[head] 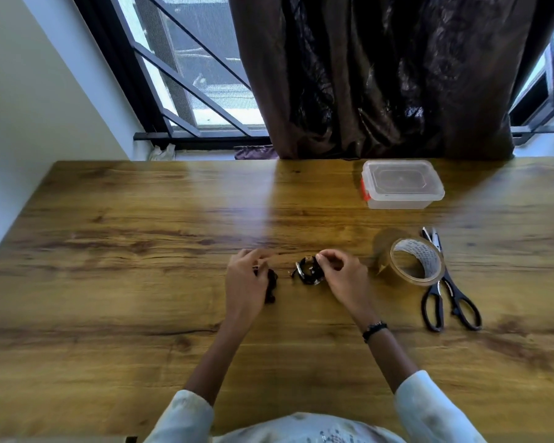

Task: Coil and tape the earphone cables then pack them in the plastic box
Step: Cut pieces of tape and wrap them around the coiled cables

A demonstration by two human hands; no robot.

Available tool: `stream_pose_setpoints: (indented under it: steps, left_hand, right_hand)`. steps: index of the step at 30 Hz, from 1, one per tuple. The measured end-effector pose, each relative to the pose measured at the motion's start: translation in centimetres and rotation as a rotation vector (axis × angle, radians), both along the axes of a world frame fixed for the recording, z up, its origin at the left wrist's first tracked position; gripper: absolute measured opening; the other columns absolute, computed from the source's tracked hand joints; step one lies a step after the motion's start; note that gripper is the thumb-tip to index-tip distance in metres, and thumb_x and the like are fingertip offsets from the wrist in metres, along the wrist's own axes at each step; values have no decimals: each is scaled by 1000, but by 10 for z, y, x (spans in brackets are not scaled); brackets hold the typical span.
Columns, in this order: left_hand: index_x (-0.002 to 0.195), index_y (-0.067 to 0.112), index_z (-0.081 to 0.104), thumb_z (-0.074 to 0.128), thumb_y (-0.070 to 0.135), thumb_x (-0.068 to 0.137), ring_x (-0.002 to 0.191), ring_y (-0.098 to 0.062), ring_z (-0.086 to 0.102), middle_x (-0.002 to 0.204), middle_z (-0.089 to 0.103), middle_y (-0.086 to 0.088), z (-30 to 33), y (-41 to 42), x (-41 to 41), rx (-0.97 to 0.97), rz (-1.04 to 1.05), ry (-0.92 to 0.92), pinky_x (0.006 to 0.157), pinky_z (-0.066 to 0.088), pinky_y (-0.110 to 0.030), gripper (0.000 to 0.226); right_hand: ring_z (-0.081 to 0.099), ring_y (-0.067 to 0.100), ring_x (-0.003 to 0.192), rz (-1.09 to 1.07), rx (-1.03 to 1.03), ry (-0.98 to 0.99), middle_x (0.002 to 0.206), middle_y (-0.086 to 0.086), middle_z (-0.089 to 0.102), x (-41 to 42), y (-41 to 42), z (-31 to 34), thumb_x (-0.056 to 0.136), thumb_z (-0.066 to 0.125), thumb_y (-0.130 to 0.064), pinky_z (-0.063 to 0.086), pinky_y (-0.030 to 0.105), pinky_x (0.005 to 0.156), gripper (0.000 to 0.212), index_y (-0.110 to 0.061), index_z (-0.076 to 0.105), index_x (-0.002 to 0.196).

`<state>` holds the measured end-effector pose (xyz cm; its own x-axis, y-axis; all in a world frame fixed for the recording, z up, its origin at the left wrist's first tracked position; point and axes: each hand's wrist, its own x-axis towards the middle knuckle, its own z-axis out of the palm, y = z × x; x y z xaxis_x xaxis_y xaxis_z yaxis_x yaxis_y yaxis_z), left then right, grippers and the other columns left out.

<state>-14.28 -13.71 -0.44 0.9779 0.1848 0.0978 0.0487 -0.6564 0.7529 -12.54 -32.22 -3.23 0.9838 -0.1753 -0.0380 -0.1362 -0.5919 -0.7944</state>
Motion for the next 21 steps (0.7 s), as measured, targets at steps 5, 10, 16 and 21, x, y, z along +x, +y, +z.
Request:
stream_pose_setpoints:
  steps: [5,10,16,21]
  left_hand:
    - [109,19,69,73,10,81,108,-18,55,113,62,-1,-5,26,-1,81,-135,195,95,51,-36,30]
    - [101,15,71,72,4,81,97,-17,62,106,66,-2,-8,22,4,121,-141,104,85,56,-35,23]
    - [97,8,72,66,-4,83,88,-18,63,100,67,-8,-3,16,30,112,-123,14,81,56,-31,19]
    - [98,6,73,66,-3,84,86,-23,67,100,70,-12,2,13,54,118,-115,29,80,57,-32,18]
  right_hand:
    - [59,-2,80,108,-36,56,101,-3,70,8,-5,5,85,72,-23,47,4,63,25,-13,70,108]
    - [60,-1,74,180,-95,130,94,-2,70,20,-7,9,82,75,-17,49,10,61,21,-14,70,102]
    - [66,7,79,141,-33,125,95,2,71,36,-3,7,83,74,-13,60,28,72,15,-13,71,98]
    - [66,10,83,40,6,78,100,7,71,50,-3,6,83,72,-9,59,26,75,18,-8,70,101]
